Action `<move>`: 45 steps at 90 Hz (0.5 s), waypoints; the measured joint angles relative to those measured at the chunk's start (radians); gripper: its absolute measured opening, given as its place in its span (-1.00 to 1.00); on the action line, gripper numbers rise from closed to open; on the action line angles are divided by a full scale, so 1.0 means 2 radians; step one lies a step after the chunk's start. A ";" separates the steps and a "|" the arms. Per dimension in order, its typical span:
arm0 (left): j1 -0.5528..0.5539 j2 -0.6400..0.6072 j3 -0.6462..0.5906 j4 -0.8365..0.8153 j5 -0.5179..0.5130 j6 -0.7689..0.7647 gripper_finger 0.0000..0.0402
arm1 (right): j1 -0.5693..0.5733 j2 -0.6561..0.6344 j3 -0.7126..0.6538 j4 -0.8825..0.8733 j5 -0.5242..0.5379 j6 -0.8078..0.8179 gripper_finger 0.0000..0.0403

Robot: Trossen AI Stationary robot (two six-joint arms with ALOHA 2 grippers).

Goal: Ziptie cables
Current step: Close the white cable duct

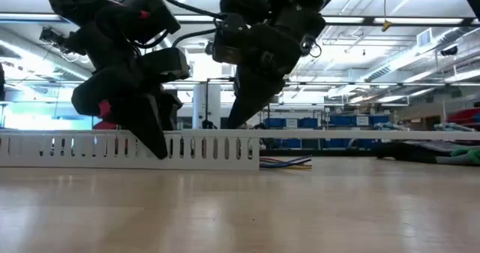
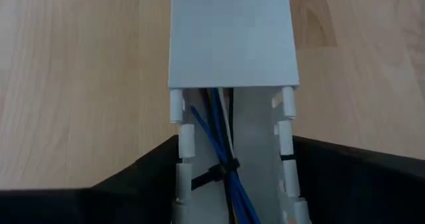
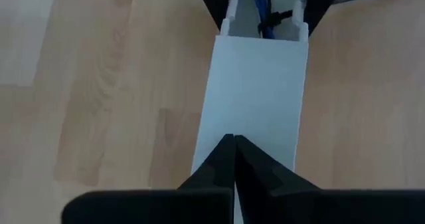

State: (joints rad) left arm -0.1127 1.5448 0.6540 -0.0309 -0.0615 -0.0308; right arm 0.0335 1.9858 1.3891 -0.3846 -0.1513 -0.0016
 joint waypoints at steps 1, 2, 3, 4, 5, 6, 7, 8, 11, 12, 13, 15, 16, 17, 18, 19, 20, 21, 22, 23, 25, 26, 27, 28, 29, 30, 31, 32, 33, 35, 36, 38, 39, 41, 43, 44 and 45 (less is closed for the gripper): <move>0.000 0.000 0.000 0.000 0.000 0.000 0.17 | 0.000 0.000 0.000 0.000 0.001 0.000 -1.00; 0.000 0.000 0.000 0.000 0.000 0.000 0.17 | 0.000 0.000 0.000 0.000 0.001 0.000 -1.00; 0.000 0.000 0.000 0.000 0.000 0.000 0.17 | 0.000 0.000 0.000 0.000 0.001 0.000 -1.00; 0.000 0.000 0.000 0.001 0.000 0.000 0.17 | 0.000 0.000 0.000 0.000 0.002 0.000 -1.00; 0.000 0.000 0.000 0.001 0.000 0.000 0.17 | 0.000 0.000 0.000 0.000 0.001 0.000 -1.00; 0.000 0.000 0.000 0.001 -0.001 0.000 0.17 | 0.000 0.000 0.000 0.000 0.001 0.000 -1.00; 0.000 0.000 0.000 0.001 -0.001 0.000 0.17 | 0.000 0.000 0.000 -0.001 0.001 0.000 -1.00; 0.000 0.000 0.000 0.002 -0.001 0.000 0.17 | 0.000 0.000 0.000 -0.001 0.001 0.000 -1.00; 0.000 0.000 0.000 0.003 -0.004 0.000 0.17 | 0.000 0.000 0.000 -0.004 0.003 0.001 -1.00; 0.000 0.000 0.000 0.004 -0.005 0.000 0.17 | 0.000 0.000 0.000 -0.005 0.005 0.001 -1.00; 0.000 0.000 0.000 0.005 -0.007 0.000 0.17 | 0.000 0.000 0.000 -0.006 0.006 0.001 -1.00; 0.000 0.000 0.000 0.006 -0.010 0.000 0.17 | 0.000 0.000 0.000 -0.008 0.008 0.001 -1.00; 0.000 0.000 0.000 0.006 -0.012 0.000 0.17 | 0.000 0.000 0.000 -0.009 0.009 0.002 -1.00; 0.000 0.000 0.000 0.006 -0.013 0.000 0.17 | 0.000 -0.001 0.001 -0.009 0.010 0.002 -1.00; 0.000 0.000 0.000 0.006 -0.014 0.000 0.17 | 0.000 -0.001 0.001 -0.010 0.011 0.002 -1.00; 0.000 0.000 0.000 0.006 -0.014 0.000 0.17 | 0.000 -0.001 0.001 -0.011 0.012 0.002 -1.00; 0.000 0.000 0.000 0.006 -0.015 -0.001 0.17 | 0.000 -0.001 0.001 -0.012 0.013 0.003 -1.00; 0.000 0.000 0.000 0.006 -0.015 -0.001 0.17 | 0.000 -0.001 0.001 -0.012 0.013 0.003 -1.00; 0.000 0.000 0.000 0.006 -0.016 -0.001 0.17 | 0.000 -0.001 0.001 -0.013 0.013 0.003 -1.00; 0.000 0.000 0.000 0.006 -0.016 -0.001 0.17 | 0.000 -0.001 0.001 -0.013 0.013 0.003 -1.00; -0.001 0.000 0.000 0.006 -0.017 -0.001 0.17 | 0.000 -0.001 0.001 -0.013 0.014 0.003 -1.00; -0.001 0.000 0.000 0.006 -0.017 -0.001 0.18 | 0.000 -0.001 0.001 -0.013 0.014 0.003 -1.00; -0.001 0.000 0.000 0.006 -0.017 -0.001 0.18 | 0.000 -0.001 0.001 -0.014 0.014 0.003 -1.00; -0.001 0.000 0.000 0.006 -0.018 -0.001 0.18 | 0.000 -0.001 0.001 -0.014 0.014 0.003 -1.00; -0.001 0.000 0.000 0.006 -0.018 -0.001 0.19 | 0.000 -0.001 0.001 -0.014 0.014 0.003 -1.00; -0.001 0.000 0.000 0.007 -0.018 -0.001 0.19 | 0.000 -0.001 0.001 -0.014 0.014 0.003 -1.00; -0.001 0.000 0.000 0.007 -0.019 -0.001 0.20 | 0.000 -0.001 0.001 -0.015 0.014 0.003 -1.00; -0.001 0.000 0.000 0.007 -0.019 -0.001 0.20 | 0.000 -0.001 0.001 -0.015 0.014 0.003 -1.00; -0.002 0.000 0.000 0.007 -0.020 -0.001 0.21 | 0.000 -0.001 0.001 -0.016 0.014 0.003 -1.00; -0.002 0.001 0.000 0.008 -0.021 -0.001 0.22 | 0.000 -0.001 0.001 -0.017 0.014 0.003 -1.00; -0.002 0.001 0.000 0.009 -0.021 -0.001 0.23 | 0.000 -0.001 0.001 -0.017 0.014 0.003 -1.00; -0.002 0.001 0.000 0.010 -0.021 -0.001 0.24 | 0.000 -0.001 0.001 -0.017 0.014 0.003 -1.00; -0.002 0.001 0.000 0.010 -0.022 -0.001 0.25 | 0.000 -0.001 0.001 -0.017 0.014 0.003 -1.00; -0.003 0.001 0.000 0.011 -0.025 0.000 0.27 | 0.000 -0.001 0.001 -0.017 0.015 0.003 -1.00; -0.003 0.001 0.000 0.014 -0.027 0.000 0.28 | 0.000 -0.001 0.001 -0.017 0.016 0.003 -1.00; -0.003 0.001 0.000 0.015 -0.028 0.000 0.29 | 0.000 -0.001 0.001 -0.017 0.016 0.003 -1.00; -0.003 0.001 0.000 0.017 -0.029 0.001 0.30 | 0.000 0.000 0.001 -0.017 0.016 0.003 -1.00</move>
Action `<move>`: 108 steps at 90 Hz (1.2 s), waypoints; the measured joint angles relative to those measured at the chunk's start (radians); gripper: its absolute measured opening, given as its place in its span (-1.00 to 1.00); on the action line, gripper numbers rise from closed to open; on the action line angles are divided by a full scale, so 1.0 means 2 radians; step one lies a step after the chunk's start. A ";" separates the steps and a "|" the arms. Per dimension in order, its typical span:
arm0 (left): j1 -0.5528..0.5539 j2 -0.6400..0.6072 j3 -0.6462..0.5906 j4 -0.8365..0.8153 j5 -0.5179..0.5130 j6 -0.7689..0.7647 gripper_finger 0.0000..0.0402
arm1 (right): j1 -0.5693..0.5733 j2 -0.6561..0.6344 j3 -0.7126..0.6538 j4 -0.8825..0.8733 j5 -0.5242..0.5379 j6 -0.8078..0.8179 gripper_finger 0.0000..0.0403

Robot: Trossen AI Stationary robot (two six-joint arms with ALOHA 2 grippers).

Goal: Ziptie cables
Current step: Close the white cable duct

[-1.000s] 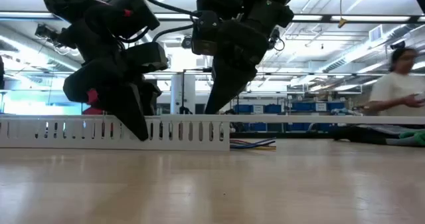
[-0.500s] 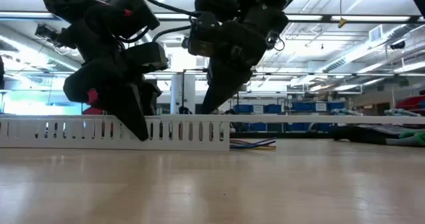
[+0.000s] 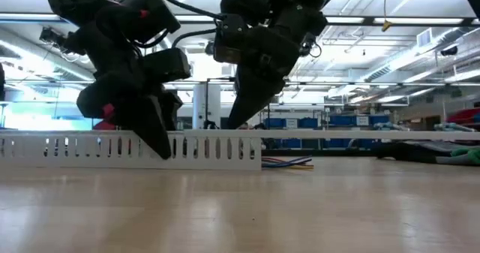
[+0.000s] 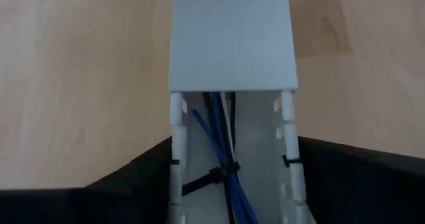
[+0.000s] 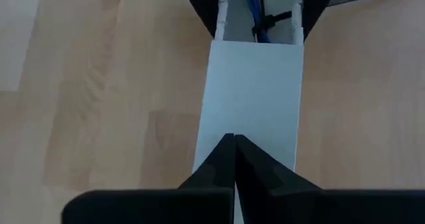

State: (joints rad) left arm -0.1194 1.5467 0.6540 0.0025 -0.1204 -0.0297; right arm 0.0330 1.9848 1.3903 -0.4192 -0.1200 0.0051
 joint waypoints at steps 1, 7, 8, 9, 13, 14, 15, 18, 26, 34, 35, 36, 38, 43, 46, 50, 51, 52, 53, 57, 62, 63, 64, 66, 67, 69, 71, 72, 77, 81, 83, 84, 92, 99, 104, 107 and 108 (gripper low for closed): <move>0.000 0.000 0.000 0.002 -0.001 0.000 0.31 | 0.000 0.000 0.000 0.000 0.000 0.000 -1.00; 0.000 -0.001 0.002 0.013 -0.009 0.000 0.36 | 0.000 0.001 0.000 0.002 0.001 0.000 -1.00; 0.000 -0.001 0.002 0.015 -0.009 0.000 0.37 | 0.000 0.001 0.000 0.003 0.001 0.000 -1.00; -0.001 -0.001 0.002 0.016 -0.010 0.000 0.38 | 0.000 0.001 0.000 0.003 0.001 0.000 -1.00; -0.002 -0.001 0.002 0.020 -0.010 0.000 0.41 | 0.000 0.001 0.000 0.002 0.001 0.000 -1.00; -0.002 -0.001 0.002 0.021 -0.010 0.000 0.41 | 0.000 0.001 0.000 0.002 0.001 0.000 -1.00; -0.003 -0.001 0.002 0.022 -0.010 0.000 0.42 | 0.000 0.001 0.000 0.002 0.001 0.000 -1.00; -0.004 -0.001 0.002 0.025 -0.010 0.000 0.43 | 0.000 0.001 0.000 0.002 0.001 0.000 -1.00; -0.006 -0.001 0.002 0.016 -0.009 0.000 0.45 | 0.000 0.001 0.000 0.001 0.001 0.000 -1.00; -0.007 -0.001 0.002 0.002 -0.008 -0.003 0.45 | 0.000 0.001 0.001 0.000 0.000 0.000 -1.00; -0.007 -0.001 0.002 0.001 -0.008 -0.003 0.45 | 0.000 0.001 0.001 0.000 0.000 0.000 -1.00; -0.007 -0.001 0.002 0.000 -0.008 -0.003 0.45 | 0.000 0.001 0.001 0.000 0.000 0.000 -1.00; -0.007 -0.001 0.002 -0.002 -0.008 -0.004 0.45 | 0.000 0.001 0.001 0.000 0.000 0.000 -1.00; -0.007 -0.001 0.002 -0.002 -0.007 -0.004 0.45 | 0.000 0.001 0.001 0.000 0.000 0.000 -1.00; -0.007 -0.001 0.002 -0.001 -0.007 -0.004 0.45 | 0.000 0.001 0.001 0.000 -0.001 0.000 -1.00; -0.007 -0.001 0.002 0.003 -0.006 -0.004 0.45 | 0.000 0.001 0.001 0.000 -0.002 0.000 -1.00; -0.007 -0.001 0.002 0.004 -0.006 -0.004 0.45 | 0.000 0.001 0.001 0.000 -0.002 0.000 -1.00; -0.007 -0.001 0.002 0.005 -0.006 -0.004 0.45 | 0.000 0.001 0.001 0.000 -0.002 0.000 -1.00; -0.007 -0.001 0.002 0.005 -0.006 -0.003 0.45 | 0.000 0.001 0.001 0.000 -0.002 0.000 -1.00; -0.007 -0.001 0.002 0.004 -0.006 -0.002 0.45 | 0.000 0.001 0.001 0.000 -0.002 0.000 -1.00; -0.007 -0.001 0.002 0.004 -0.006 -0.002 0.43 | 0.000 0.001 0.001 0.000 -0.002 0.000 -1.00; -0.007 -0.001 0.002 0.004 -0.006 -0.002 0.42 | 0.000 0.001 0.001 0.000 -0.002 0.000 -1.00; -0.007 -0.001 0.002 0.004 -0.006 -0.002 0.41 | 0.000 0.001 0.001 0.000 -0.002 0.000 -1.00; -0.007 -0.001 0.002 0.004 -0.006 -0.002 0.40 | 0.000 0.000 0.001 -0.001 -0.002 0.000 -1.00; -0.007 -0.001 0.002 0.004 -0.006 -0.002 0.39 | 0.000 0.000 0.001 -0.001 -0.002 0.000 -1.00; -0.007 -0.001 0.002 0.004 -0.006 -0.002 0.37 | 0.000 0.000 0.001 -0.001 -0.002 0.000 -1.00; -0.007 -0.001 0.002 0.004 -0.006 -0.002 0.36 | 0.000 0.000 0.001 -0.001 -0.002 0.000 -1.00; -0.007 -0.001 0.002 0.003 -0.006 -0.002 0.35 | 0.000 0.000 0.001 -0.001 -0.002 0.000 -1.00; -0.007 -0.001 0.002 0.003 -0.006 -0.002 0.29 | 0.000 0.000 0.001 -0.001 -0.003 0.000 -1.00; -0.007 -0.001 0.002 0.003 -0.006 -0.002 0.26 | 0.000 0.000 0.001 -0.001 -0.003 0.000 -1.00; -0.007 -0.001 0.002 0.003 -0.005 -0.002 0.24 | 0.000 0.000 0.001 -0.001 -0.004 0.000 -1.00; -0.007 -0.001 0.002 0.003 -0.005 -0.002 0.23 | 0.000 0.000 0.001 -0.001 -0.004 0.000 -1.00; -0.007 -0.001 0.002 0.003 -0.004 -0.002 0.19 | -0.002 0.000 0.000 0.002 -0.011 0.000 -1.00; -0.007 -0.001 0.001 0.003 -0.002 -0.002 0.18 | -0.002 0.000 0.000 0.007 -0.019 0.000 -1.00; -0.007 -0.001 0.001 0.004 -0.001 -0.002 0.17 | -0.002 0.001 0.000 0.013 -0.021 0.000 -1.00; -0.007 -0.001 0.001 0.004 0.000 -0.002 0.17 | -0.002 0.004 0.000 0.017 -0.021 0.000 -1.00; -0.007 -0.001 0.001 0.004 0.000 -0.002 0.17 | -0.002 0.004 0.000 0.019 -0.022 0.000 -1.00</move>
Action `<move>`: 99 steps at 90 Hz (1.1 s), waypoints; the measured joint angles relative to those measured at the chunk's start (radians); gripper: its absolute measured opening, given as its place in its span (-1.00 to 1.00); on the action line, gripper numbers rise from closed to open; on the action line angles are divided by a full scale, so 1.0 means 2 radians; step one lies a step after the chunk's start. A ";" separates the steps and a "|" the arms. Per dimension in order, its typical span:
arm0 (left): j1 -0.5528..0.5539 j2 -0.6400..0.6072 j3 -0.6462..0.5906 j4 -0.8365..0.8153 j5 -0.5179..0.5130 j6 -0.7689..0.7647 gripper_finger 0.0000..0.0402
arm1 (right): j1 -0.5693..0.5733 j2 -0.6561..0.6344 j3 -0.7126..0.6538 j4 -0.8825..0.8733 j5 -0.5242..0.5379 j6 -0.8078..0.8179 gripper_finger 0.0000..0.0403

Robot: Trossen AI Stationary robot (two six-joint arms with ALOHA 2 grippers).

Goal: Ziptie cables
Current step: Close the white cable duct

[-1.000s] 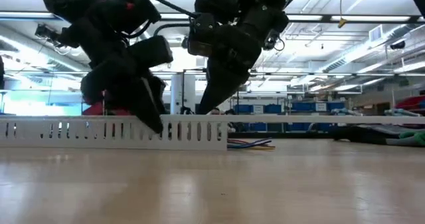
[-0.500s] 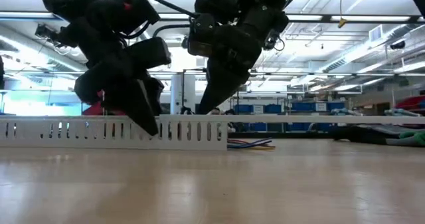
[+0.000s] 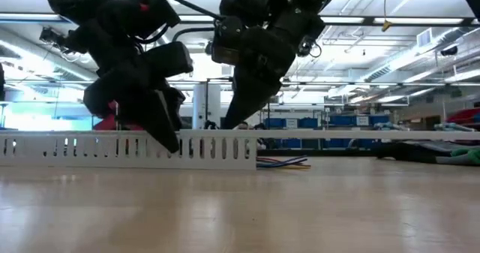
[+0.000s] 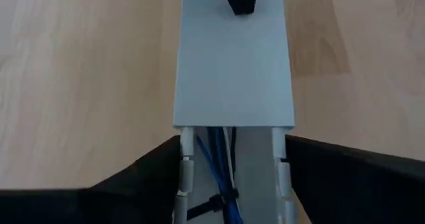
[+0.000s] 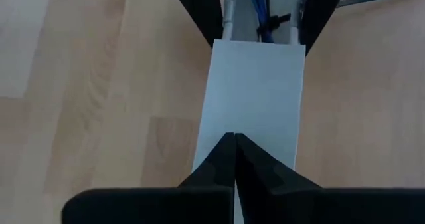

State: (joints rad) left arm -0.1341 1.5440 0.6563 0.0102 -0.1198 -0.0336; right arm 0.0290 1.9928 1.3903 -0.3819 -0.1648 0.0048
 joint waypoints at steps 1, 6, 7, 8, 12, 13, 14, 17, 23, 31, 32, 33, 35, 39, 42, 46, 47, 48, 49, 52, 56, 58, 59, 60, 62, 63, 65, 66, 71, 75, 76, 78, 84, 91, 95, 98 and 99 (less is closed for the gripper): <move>0.000 0.000 0.000 0.000 0.000 0.000 0.17 | 0.000 0.000 0.000 0.001 -0.001 0.000 -1.00; 0.000 0.000 0.000 0.001 0.001 0.000 0.17 | -0.002 0.001 0.000 0.008 -0.008 -0.002 -1.00; 0.000 0.000 0.000 0.001 0.001 0.000 0.17 | -0.003 0.001 0.000 0.010 -0.008 -0.003 -1.00; 0.000 0.000 0.000 0.001 0.001 -0.001 0.17 | -0.003 0.003 0.000 0.012 -0.010 -0.003 -1.00; 0.000 0.000 0.000 0.001 0.001 -0.001 0.17 | -0.004 0.011 0.000 0.022 -0.014 -0.004 -1.00; 0.000 0.000 0.000 0.001 0.001 -0.001 0.17 | -0.004 0.011 0.000 0.024 -0.016 -0.004 -1.00; 0.000 0.000 0.000 0.001 0.001 -0.002 0.17 | -0.004 0.011 0.000 0.024 -0.017 -0.004 -1.00; 0.000 0.000 0.000 0.001 0.001 -0.005 0.17 | -0.006 0.012 0.000 0.026 -0.023 -0.005 -1.00; -0.001 0.000 0.000 0.001 0.000 -0.010 0.18 | -0.008 0.016 0.001 0.027 -0.027 -0.007 -1.00; -0.003 0.000 -0.001 0.001 0.000 -0.011 0.22 | -0.008 0.016 0.001 0.026 -0.026 -0.008 -1.00; -0.003 0.000 -0.001 0.001 0.000 -0.011 0.23 | -0.008 0.016 0.001 0.026 -0.026 -0.008 -1.00; -0.004 0.000 -0.001 0.001 0.000 -0.011 0.23 | -0.008 0.017 0.001 0.025 -0.026 -0.008 -1.00; -0.004 0.000 -0.001 0.001 -0.001 -0.011 0.25 | -0.008 0.017 0.001 0.025 -0.025 -0.008 -1.00; -0.004 0.000 0.000 -0.005 -0.001 -0.008 0.29 | -0.008 0.017 0.001 0.022 -0.024 -0.008 -1.00; -0.004 0.000 0.003 -0.017 0.000 -0.006 0.33 | -0.008 0.017 0.002 0.018 -0.024 -0.008 -1.00; -0.004 0.000 0.005 -0.030 -0.005 -0.006 0.37 | -0.008 0.017 0.003 0.011 -0.023 -0.008 -1.00; -0.005 0.000 0.005 -0.033 -0.006 -0.006 0.38 | -0.008 0.017 0.002 0.010 -0.023 -0.008 -1.00; -0.005 0.000 0.006 -0.036 -0.007 -0.006 0.39 | -0.008 0.017 0.002 0.009 -0.023 -0.008 -1.00; -0.005 0.000 0.007 -0.038 -0.008 -0.006 0.40 | -0.008 0.017 0.002 0.008 -0.023 -0.008 -1.00; -0.005 0.000 0.010 -0.045 -0.009 -0.006 0.43 | -0.008 0.017 0.002 0.006 -0.022 -0.008 -1.00; -0.005 -0.001 0.012 -0.055 -0.010 -0.006 0.47 | -0.008 0.017 0.003 0.001 -0.021 -0.006 -1.00; -0.005 -0.001 0.013 -0.060 -0.011 -0.006 0.48 | -0.008 0.017 0.002 -0.001 -0.021 -0.004 -1.00; -0.005 -0.001 0.013 -0.063 -0.011 -0.007 0.49 | -0.008 0.017 0.002 -0.002 -0.021 -0.004 -1.00; -0.005 -0.001 0.014 -0.066 -0.011 -0.009 0.50 | -0.008 0.017 0.002 -0.002 -0.021 -0.004 -1.00; -0.005 -0.001 0.014 -0.072 -0.011 -0.010 0.51 | -0.008 0.016 0.002 -0.003 -0.021 -0.004 -1.00; -0.005 -0.001 0.015 -0.076 -0.011 -0.010 0.52 | -0.008 0.016 0.002 -0.003 -0.021 -0.003 -1.00; -0.005 -0.001 0.015 -0.083 -0.012 -0.010 0.53 | -0.008 0.016 0.002 -0.004 -0.021 -0.003 -1.00; -0.005 -0.001 0.015 -0.086 -0.012 -0.010 0.54 | -0.008 0.016 0.002 -0.005 -0.021 -0.003 -1.00; -0.006 -0.001 0.015 -0.100 -0.012 -0.012 0.56 | -0.008 0.016 0.002 -0.008 -0.021 -0.001 -1.00; -0.006 -0.001 0.014 -0.105 -0.013 -0.013 0.57 | -0.008 0.016 0.002 -0.009 -0.021 0.000 -1.00; -0.006 -0.001 0.013 -0.106 -0.013 -0.013 0.57 | -0.008 0.016 0.002 -0.009 -0.021 0.000 -1.00; -0.006 -0.001 0.012 -0.107 -0.013 -0.014 0.57 | -0.008 0.016 0.002 -0.009 -0.021 0.000 -1.00; -0.006 -0.001 0.007 -0.101 -0.008 -0.014 0.58 | -0.008 0.016 0.002 -0.008 -0.021 0.000 -1.00; -0.005 -0.001 0.005 -0.088 -0.003 -0.014 0.56 | -0.008 0.016 0.002 -0.008 -0.021 0.001 -1.00; -0.005 -0.001 0.005 -0.080 -0.003 -0.013 0.55 | -0.008 0.016 0.001 -0.007 -0.021 0.001 -1.00; -0.006 -0.001 0.005 -0.074 0.000 -0.013 0.53 | -0.008 0.016 0.001 -0.006 -0.022 0.001 -1.00; -0.005 -0.001 0.005 -0.072 0.000 -0.013 0.53 | -0.008 0.016 0.001 -0.006 -0.023 0.001 -1.00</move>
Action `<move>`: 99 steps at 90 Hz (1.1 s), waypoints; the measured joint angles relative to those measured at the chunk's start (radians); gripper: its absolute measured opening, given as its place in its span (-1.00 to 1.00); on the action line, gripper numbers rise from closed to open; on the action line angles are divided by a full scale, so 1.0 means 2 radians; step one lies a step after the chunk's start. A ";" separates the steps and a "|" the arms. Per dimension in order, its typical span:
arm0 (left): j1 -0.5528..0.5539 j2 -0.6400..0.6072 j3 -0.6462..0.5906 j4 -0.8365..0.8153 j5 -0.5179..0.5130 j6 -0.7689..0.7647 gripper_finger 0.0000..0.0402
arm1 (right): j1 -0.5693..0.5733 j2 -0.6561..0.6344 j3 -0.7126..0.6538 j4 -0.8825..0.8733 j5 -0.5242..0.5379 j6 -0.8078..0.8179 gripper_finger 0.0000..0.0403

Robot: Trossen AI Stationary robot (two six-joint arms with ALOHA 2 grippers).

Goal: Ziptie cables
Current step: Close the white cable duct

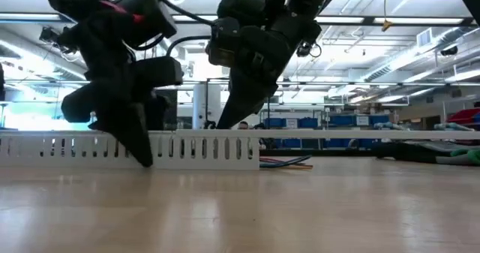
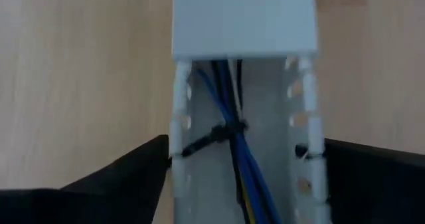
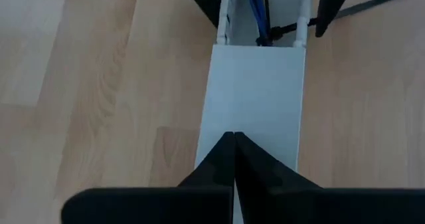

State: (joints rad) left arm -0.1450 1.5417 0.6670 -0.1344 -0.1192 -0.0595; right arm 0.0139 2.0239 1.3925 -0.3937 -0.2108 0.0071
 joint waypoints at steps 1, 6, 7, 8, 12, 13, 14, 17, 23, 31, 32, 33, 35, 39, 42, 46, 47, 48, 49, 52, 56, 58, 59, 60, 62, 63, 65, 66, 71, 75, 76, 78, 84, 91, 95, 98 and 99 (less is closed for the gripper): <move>0.000 0.000 0.000 0.001 0.000 0.000 0.52 | 0.000 0.000 0.000 0.000 -0.001 0.000 -1.00; 0.000 0.000 0.000 0.008 0.001 0.000 0.49 | 0.000 0.000 0.000 0.002 -0.005 0.000 -1.00; 0.000 0.001 0.000 0.009 0.001 0.000 0.49 | 0.000 0.000 -0.001 0.003 -0.006 0.000 -1.00; 0.000 0.001 0.000 0.011 0.001 0.000 0.48 | 0.000 0.000 -0.001 0.004 -0.006 0.000 -1.00; 0.000 0.001 0.000 0.014 0.001 0.000 0.46 | -0.001 0.000 -0.001 0.006 -0.007 0.000 -1.00; 0.000 0.001 0.000 0.015 0.001 0.000 0.45 | -0.001 0.000 -0.001 0.007 -0.007 0.000 -1.00; 0.000 0.001 0.000 0.015 0.001 0.000 0.44 | -0.001 0.000 -0.001 0.008 -0.007 0.000 -1.00; 0.000 0.001 0.000 0.017 0.001 0.000 0.42 | -0.001 0.000 -0.001 0.011 -0.008 0.000 -1.00; 0.000 0.001 0.000 0.018 0.002 0.000 0.37 | -0.004 0.000 -0.001 0.019 -0.014 0.000 -1.00; 0.000 0.001 0.000 0.018 0.002 0.000 0.30 | -0.007 0.001 -0.001 0.029 -0.022 -0.002 -1.00; 0.000 0.001 0.000 0.018 0.002 0.000 0.29 | -0.008 0.001 -0.001 0.030 -0.023 -0.003 -1.00; 0.000 0.001 0.000 0.018 0.002 0.000 0.29 | -0.008 0.001 -0.002 0.032 -0.024 -0.003 -1.00; 0.000 0.001 0.000 0.018 0.002 0.000 0.27 | -0.009 0.001 -0.002 0.034 -0.025 -0.003 -1.00; 0.000 0.001 0.000 0.018 0.002 0.000 0.24 | -0.011 0.001 -0.002 0.041 -0.028 -0.005 -1.00; 0.000 0.001 0.000 0.018 0.002 0.000 0.22 | -0.011 0.002 -0.002 0.047 -0.030 -0.007 -1.00; 0.000 0.001 0.000 0.019 0.002 0.000 0.20 | -0.012 0.002 -0.002 0.055 -0.030 -0.011 -1.00; 0.000 0.001 0.000 0.019 0.002 0.000 0.20 | -0.012 0.002 -0.002 0.057 -0.031 -0.012 -1.00; 0.000 0.001 0.000 0.019 0.002 0.000 0.20 | -0.012 0.003 -0.002 0.059 -0.030 -0.014 -1.00; 0.000 0.001 0.000 0.019 0.002 0.000 0.20 | -0.012 0.003 -0.002 0.060 -0.030 -0.015 -1.00; 0.000 0.001 0.000 0.020 0.002 0.000 0.19 | -0.012 0.003 -0.003 0.065 -0.029 -0.020 -1.00; 0.000 0.001 -0.001 0.020 0.002 0.000 0.19 | -0.011 0.002 -0.003 0.074 -0.027 -0.023 -1.00; 0.000 0.001 -0.001 0.021 0.002 0.000 0.19 | -0.010 0.000 -0.003 0.076 -0.025 -0.025 -1.00; 0.000 0.001 -0.001 0.021 0.002 0.000 0.19 | -0.010 -0.001 -0.003 0.077 -0.024 -0.026 -1.00; 0.000 0.001 -0.001 0.021 0.001 0.000 0.19 | -0.009 -0.001 -0.003 0.078 -0.024 -0.027 -1.00; 0.000 0.001 -0.001 0.022 0.001 0.000 0.19 | -0.008 -0.003 -0.003 0.080 -0.022 -0.027 -1.00; 0.000 0.001 -0.001 0.023 0.001 0.000 0.19 | -0.007 -0.004 -0.003 0.080 -0.020 -0.027 -1.00; 0.000 0.001 -0.001 0.023 0.001 0.000 0.19 | -0.007 -0.005 -0.003 0.079 -0.019 -0.027 -1.00; 0.000 0.001 -0.001 0.023 0.001 0.000 0.19 | -0.007 -0.006 -0.003 0.078 -0.019 -0.027 -1.00; 0.000 0.001 -0.001 0.022 0.000 0.000 0.19 | -0.005 -0.008 -0.003 0.073 -0.015 -0.027 -1.00; 0.000 0.001 -0.001 0.021 0.000 0.000 0.19 | -0.004 -0.011 -0.003 0.070 -0.013 -0.027 -1.00; 0.000 0.001 -0.001 0.021 0.000 0.000 0.19 | -0.004 -0.011 -0.003 0.069 -0.012 -0.027 -1.00; 0.000 0.001 -0.001 0.021 0.000 0.000 0.19 | -0.004 -0.012 -0.003 0.066 -0.011 -0.027 -1.00; 0.000 0.001 -0.001 0.021 0.000 0.000 0.19 | -0.002 -0.016 -0.003 0.067 -0.007 -0.027 -1.00; 0.000 0.001 -0.001 0.021 0.000 0.000 0.19 | 0.001 -0.024 -0.003 0.063 0.003 -0.027 -1.00; 0.000 0.001 -0.001 0.021 0.000 0.000 0.19 | 0.003 -0.032 -0.003 0.064 0.011 -0.027 -1.00; 0.000 0.001 -0.001 0.021 0.000 0.001 0.19 | 0.004 -0.036 -0.003 0.065 0.015 -0.027 -1.00; 0.000 0.001 -0.001 0.021 0.000 0.001 0.19 | 0.005 -0.038 -0.003 0.066 0.016 -0.027 -1.00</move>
State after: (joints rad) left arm -0.1452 1.5436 0.6659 -0.0932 -0.1196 -0.0581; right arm 0.0233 1.9480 1.3865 -0.2626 -0.1788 -0.0471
